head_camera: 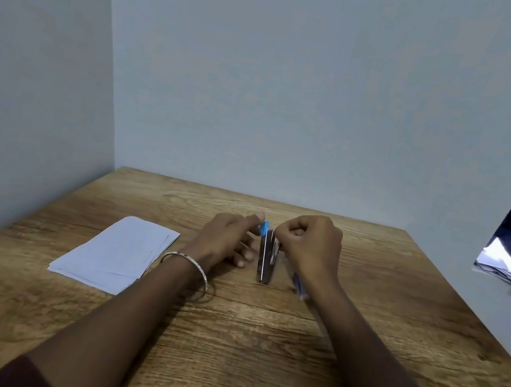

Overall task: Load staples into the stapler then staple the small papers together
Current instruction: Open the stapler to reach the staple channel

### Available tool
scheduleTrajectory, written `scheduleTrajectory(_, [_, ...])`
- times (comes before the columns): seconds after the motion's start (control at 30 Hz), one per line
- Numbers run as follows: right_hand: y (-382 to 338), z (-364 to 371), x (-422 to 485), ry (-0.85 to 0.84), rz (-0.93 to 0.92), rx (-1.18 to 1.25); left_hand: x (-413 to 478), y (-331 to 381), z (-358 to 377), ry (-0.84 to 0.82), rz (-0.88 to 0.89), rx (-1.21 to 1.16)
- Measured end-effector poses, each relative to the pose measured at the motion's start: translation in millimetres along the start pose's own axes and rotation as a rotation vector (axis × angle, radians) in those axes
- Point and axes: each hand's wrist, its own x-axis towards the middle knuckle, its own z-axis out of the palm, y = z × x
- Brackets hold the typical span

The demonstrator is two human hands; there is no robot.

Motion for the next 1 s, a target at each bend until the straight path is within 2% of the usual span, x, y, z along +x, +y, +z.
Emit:
scheduleTrajectory(0.13, [5.2, 0.5, -2.1, 0.020, -0.005, 0.114, -5.8, -1.5, 6.8, -0.132, 0.063, -0.009])
scheduleTrajectory(0.23, [6.8, 4.4, -2.8, 0.005, 0.042, 0.252, -8.3, -4.4, 6.6, -0.133, 0.115, 0.011])
scheduleTrajectory(0.33, [8.1, 7.8, -1.8, -0.074, 0.042, 0.395, -9.3, -4.3, 6.9, -0.090, 0.089, -0.088])
scheduleTrajectory(0.47, [11.2, 11.0, -3.5, -0.294, -0.065, 0.375, -8.1, -2.1, 3.7, -0.100, 0.028, -0.229])
scheduleTrajectory(0.57, [12.1, 10.1, -3.9, -0.401, -0.155, 0.333, -6.9, -1.5, 2.3, -0.128, 0.040, -0.223])
scheduleTrajectory(0.77, [15.5, 3.4, 2.3, -0.468, -0.226, 0.234, -9.5, -2.0, 1.2, -0.175, 0.106, -0.091])
scheduleTrajectory(1.0, [21.1, 5.0, 7.2, -0.495, -0.284, 0.251, -10.0, -6.3, 5.4, -0.186, 0.146, -0.039])
